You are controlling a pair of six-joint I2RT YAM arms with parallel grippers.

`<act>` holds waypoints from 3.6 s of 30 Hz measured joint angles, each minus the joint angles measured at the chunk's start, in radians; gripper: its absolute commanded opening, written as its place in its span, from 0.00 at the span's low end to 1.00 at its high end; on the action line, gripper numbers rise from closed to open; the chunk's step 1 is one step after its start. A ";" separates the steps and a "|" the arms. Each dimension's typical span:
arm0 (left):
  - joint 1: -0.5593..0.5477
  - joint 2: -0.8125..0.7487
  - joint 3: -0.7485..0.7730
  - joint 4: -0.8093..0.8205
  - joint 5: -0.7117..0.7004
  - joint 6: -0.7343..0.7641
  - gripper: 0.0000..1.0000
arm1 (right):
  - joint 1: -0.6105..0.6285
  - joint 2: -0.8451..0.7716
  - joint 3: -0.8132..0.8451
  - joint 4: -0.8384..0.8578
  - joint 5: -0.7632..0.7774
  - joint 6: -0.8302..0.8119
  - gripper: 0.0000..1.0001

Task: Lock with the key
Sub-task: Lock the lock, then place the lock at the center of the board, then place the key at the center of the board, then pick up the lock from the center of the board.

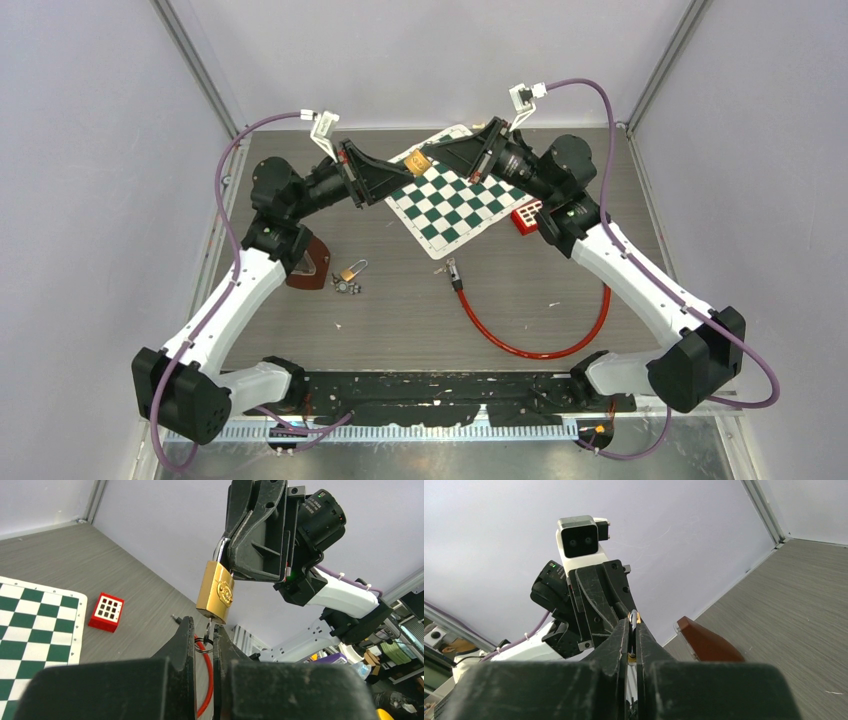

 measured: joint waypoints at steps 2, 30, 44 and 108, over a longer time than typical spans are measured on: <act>0.002 -0.003 -0.003 -0.017 0.005 0.019 0.00 | -0.003 -0.003 -0.016 0.007 0.013 -0.006 0.05; -0.117 -0.040 -0.471 -0.352 -0.164 0.396 0.00 | 0.004 0.024 -0.191 -0.397 0.038 -0.568 0.05; -0.242 0.034 -0.780 0.011 -0.315 0.488 0.03 | 0.192 0.479 -0.230 -0.447 -0.079 -0.662 0.05; -0.259 -0.374 -0.627 -0.276 -0.998 0.418 1.00 | 0.232 0.385 -0.127 -0.796 0.673 -0.604 0.58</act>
